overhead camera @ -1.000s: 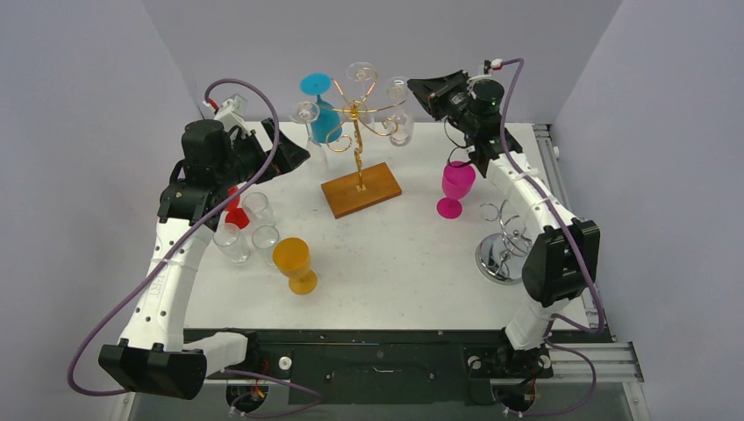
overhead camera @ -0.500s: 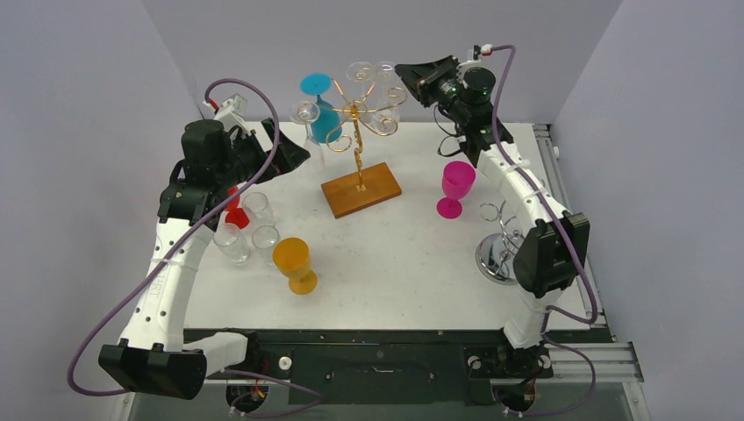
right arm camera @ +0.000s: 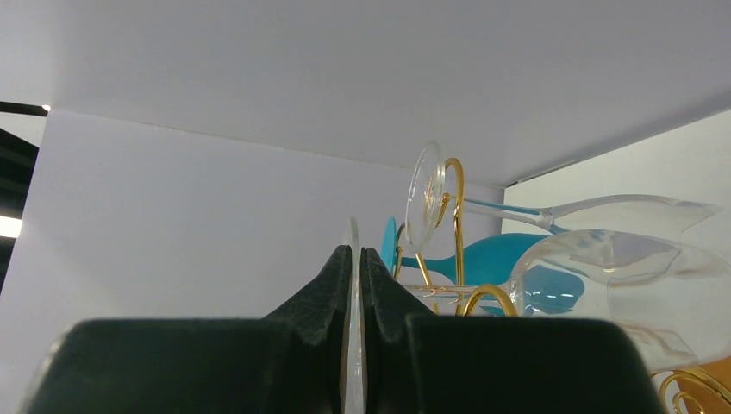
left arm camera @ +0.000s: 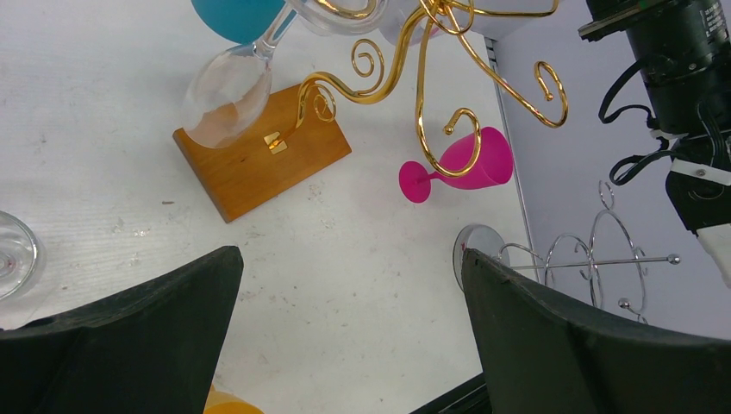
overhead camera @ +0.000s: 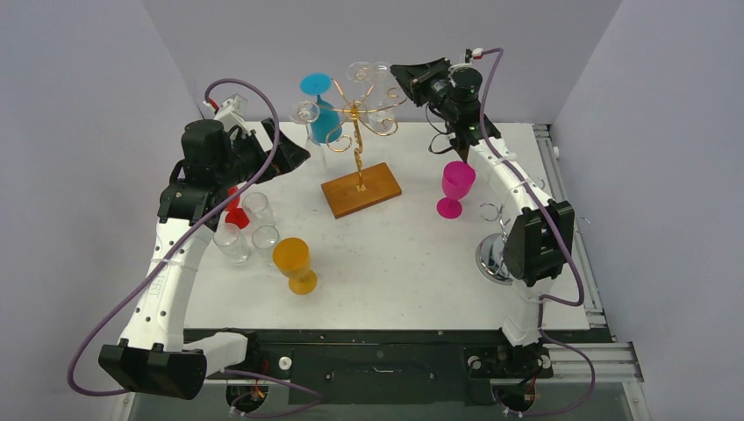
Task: Take the wine glass off the wine glass rack
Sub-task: Pick up the wine glass from the wine rack, then place the wine glass at the center of the board.
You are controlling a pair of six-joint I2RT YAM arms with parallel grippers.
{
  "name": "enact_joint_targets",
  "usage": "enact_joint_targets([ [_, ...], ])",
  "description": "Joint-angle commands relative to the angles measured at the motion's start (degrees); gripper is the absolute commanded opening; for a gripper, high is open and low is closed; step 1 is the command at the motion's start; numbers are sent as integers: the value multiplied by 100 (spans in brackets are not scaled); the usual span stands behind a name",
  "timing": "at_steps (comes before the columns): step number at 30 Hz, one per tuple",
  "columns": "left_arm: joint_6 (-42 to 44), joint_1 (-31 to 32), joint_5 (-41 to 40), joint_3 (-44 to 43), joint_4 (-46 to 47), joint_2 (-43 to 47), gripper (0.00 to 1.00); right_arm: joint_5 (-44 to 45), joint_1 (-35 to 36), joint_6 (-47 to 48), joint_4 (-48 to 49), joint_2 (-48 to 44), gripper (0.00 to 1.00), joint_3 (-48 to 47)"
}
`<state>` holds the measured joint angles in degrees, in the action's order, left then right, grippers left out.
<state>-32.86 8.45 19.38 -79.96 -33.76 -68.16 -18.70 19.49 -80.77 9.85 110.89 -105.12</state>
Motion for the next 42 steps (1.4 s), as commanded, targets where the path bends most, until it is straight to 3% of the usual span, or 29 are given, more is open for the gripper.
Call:
enact_joint_targets([
  [1,-10,-36,59,-29,248,101,96,329,-59,-140,649,-55,0,-410],
  [14,-19,-37,107,-57,265,119,96,658,-327,-186,569,-159,0,-419],
  [23,-97,72,552,-112,591,105,96,723,-644,-15,330,-545,0,-214],
  [33,-337,964,435,-171,1243,1,96,566,-1070,104,-4,-1651,0,517],
  [42,-973,1711,408,-104,2515,-240,96,145,-1380,-119,-457,-2966,0,1260],
])
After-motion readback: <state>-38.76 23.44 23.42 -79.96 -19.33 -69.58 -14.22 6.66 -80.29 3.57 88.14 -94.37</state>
